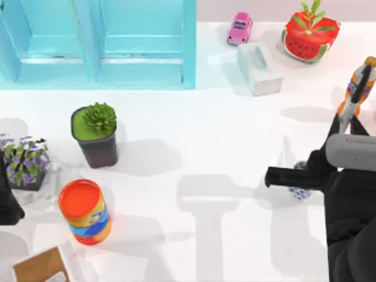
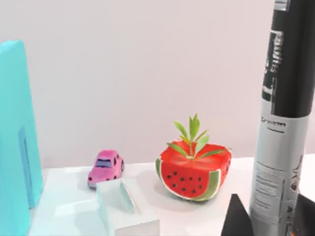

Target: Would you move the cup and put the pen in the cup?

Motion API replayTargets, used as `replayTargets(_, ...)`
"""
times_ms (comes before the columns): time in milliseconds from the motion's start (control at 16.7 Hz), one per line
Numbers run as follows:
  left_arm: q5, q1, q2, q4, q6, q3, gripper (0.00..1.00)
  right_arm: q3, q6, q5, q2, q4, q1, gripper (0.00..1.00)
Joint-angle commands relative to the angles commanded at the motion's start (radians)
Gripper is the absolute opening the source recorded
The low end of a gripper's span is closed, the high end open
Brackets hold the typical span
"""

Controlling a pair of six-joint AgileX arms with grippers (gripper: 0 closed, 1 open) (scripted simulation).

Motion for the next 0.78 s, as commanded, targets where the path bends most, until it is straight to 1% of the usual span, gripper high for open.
replayTargets(180,0.0,0.0,0.0,0.0,0.0,0.0,1.0,0.004,0.005,-0.018,0.021,0.012,-0.021,0.0)
replayTargets(660,0.0,0.0,0.0,0.0,0.0,0.0,1.0,0.019,0.025,-0.169,0.153,0.11,-0.172,0.0)
replayTargets(780,0.0,0.0,0.0,0.0,0.0,0.0,1.0,0.022,0.027,-0.176,0.16,0.116,-0.178,0.0)
